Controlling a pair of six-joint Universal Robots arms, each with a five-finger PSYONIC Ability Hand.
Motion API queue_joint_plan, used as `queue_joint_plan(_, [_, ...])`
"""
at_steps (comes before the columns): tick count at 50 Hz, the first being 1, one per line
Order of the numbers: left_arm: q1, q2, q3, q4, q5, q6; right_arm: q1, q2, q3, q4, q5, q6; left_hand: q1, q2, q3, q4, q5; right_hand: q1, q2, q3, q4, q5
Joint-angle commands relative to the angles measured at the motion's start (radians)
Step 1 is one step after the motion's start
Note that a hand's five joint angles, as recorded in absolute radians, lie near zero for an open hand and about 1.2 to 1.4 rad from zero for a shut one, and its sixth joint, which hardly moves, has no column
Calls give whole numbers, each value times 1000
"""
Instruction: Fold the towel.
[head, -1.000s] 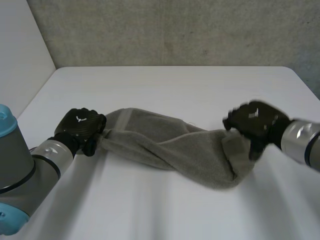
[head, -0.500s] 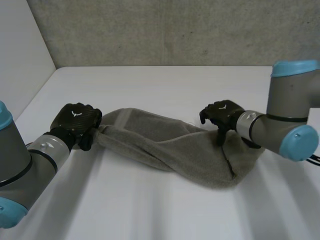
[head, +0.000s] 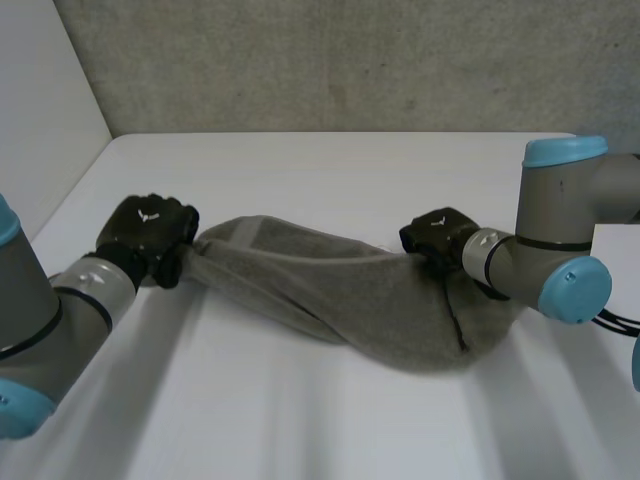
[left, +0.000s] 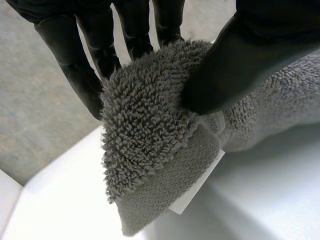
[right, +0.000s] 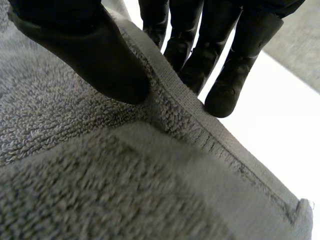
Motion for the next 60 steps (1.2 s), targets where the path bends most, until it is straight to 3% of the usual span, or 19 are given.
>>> queue_joint_plan(1, [12,-66,173,75,-13,-41,0,-56,-120,-158,109,-16,-20,-92,-148,-127,-249,75,88,68,58,64])
queue_joint_plan(4, [14,-93,329,92,-18,-110,0,-102,-122,-273,152,-21,-20,-92,-148,-127,-249,75,88,68,58,64])
queue_joint_plan(6, [19,-100,420,96,-21,-157,3,-220,-47,-562,204,-17,-20,-92,-148,-127,-249,75,88,68,58,64])
queue_joint_plan(7, [25,-109,512,96,-35,-213,3,-220,-47,-563,204,-17,-20,-92,-148,-127,-249,75,88,68,58,64])
queue_joint_plan(9, [34,-119,585,97,-60,-277,3,-345,59,-791,209,-17,-20,-92,-148,-127,-249,75,88,68,58,64])
queue_joint_plan(11, [45,-132,644,96,-81,-334,2,-390,99,-830,201,-19,-20,-92,-148,-127,-249,75,88,68,58,64])
queue_joint_plan(13, [51,-138,695,96,-87,-418,0,-418,122,-832,194,-14,-20,-92,-148,-127,-249,75,88,68,58,64])
queue_joint_plan(16, [54,-139,677,96,-65,-457,0,-433,157,-801,174,-14,-20,-92,-148,-127,-249,75,88,68,58,64])
queue_joint_plan(25, [43,-166,493,105,-25,-450,0,-423,269,-545,95,-24,-20,-92,-148,-127,-249,75,88,68,58,64])
queue_joint_plan(30, [37,-182,367,100,10,-376,-3,-392,350,-418,92,-56,-20,-92,-148,-127,-249,75,88,68,58,64])
queue_joint_plan(32, [48,-195,275,99,42,-269,-3,-377,383,-381,95,-80,-20,-92,-148,-127,-249,75,88,68,58,64])
queue_joint_plan(33, [48,-195,275,99,42,-269,-10,-366,424,-353,95,-106,-20,-92,-148,-127,-249,75,88,68,58,64])
queue_joint_plan(35, [64,-195,177,93,68,-149,-15,-360,473,-341,94,-132,-20,-92,-148,-127,-249,75,88,68,58,64])
queue_joint_plan(38, [78,-193,124,93,79,-91,-15,-358,561,-353,86,-168,-20,-92,-148,-127,-249,75,88,68,58,64])
queue_joint_plan(43, [117,-182,-21,91,132,105,-15,-361,651,-397,88,-183,-34,-106,-163,-141,-264,75,88,68,58,64])
queue_joint_plan(52, [123,-144,-77,85,151,178,-1,-374,737,-443,88,-183,-181,-253,-309,-288,-410,75,88,68,58,64])
queue_joint_plan(57, [131,-63,-107,80,149,176,2,-380,747,-459,89,-185,-568,-639,-696,-675,-797,75,88,68,58,64])
queue_joint_plan(60, [131,-14,-118,82,149,166,2,-380,747,-459,89,-185,-659,-731,-787,-766,-888,75,88,68,58,64])
